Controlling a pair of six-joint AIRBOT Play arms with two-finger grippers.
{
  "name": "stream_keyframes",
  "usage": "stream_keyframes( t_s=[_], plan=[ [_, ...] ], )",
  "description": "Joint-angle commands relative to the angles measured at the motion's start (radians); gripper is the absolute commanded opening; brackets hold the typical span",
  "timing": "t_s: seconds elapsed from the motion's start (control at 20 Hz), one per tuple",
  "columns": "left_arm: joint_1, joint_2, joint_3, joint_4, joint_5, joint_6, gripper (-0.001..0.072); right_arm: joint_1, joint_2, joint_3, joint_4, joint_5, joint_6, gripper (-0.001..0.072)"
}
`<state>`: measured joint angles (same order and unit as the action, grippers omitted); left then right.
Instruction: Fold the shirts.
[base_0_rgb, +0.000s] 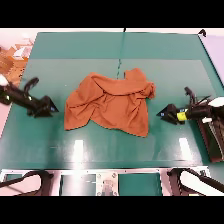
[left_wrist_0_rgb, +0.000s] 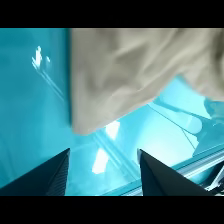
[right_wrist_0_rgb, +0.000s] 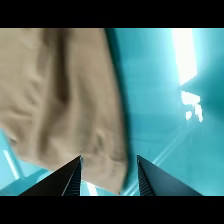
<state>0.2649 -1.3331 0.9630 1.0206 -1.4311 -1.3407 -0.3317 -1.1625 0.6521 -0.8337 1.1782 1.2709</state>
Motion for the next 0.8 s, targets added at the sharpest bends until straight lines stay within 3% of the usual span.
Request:
stream_keyframes(
  t_s=[0.0,0.3,0.5,0.55,0.6,0.7,0.75],
  plan=[
    [0.012,0.054,-0.266,-0.09,0.203,0.05,0.0499,0.037,0.033,-0.147,0.082,-0.098,-0.068,0.0407],
    [0.012,0.054,-0.381,-0.285,0.319,0.143,0.0499,0.174,-0.024,-0.156,0.114,-0.223,-0.075,0.0404],
    [-0.05,0.054,-0.387,-0.297,0.375,0.15,0.0497,0.179,-0.052,-0.155,0.113,-0.24,-0.075,0.0403],
    [-0.072,0.054,-0.387,-0.298,0.396,0.15,0.0426,0.179,-0.052,-0.154,0.113,-0.239,-0.075,0.0403],
    [-0.086,0.054,-0.386,-0.301,0.402,0.169,0.0046,0.179,-0.052,-0.154,0.114,-0.24,-0.075,0.0403],
    [-0.09,0.054,-0.383,-0.303,0.402,0.183,0.0021,0.181,-0.053,-0.154,0.129,-0.246,-0.075,0.04],
    [-0.09,0.054,-0.378,-0.296,0.402,0.183,0.0021,0.182,-0.059,-0.154,0.154,-0.251,-0.077,0.0333]
  ],
)
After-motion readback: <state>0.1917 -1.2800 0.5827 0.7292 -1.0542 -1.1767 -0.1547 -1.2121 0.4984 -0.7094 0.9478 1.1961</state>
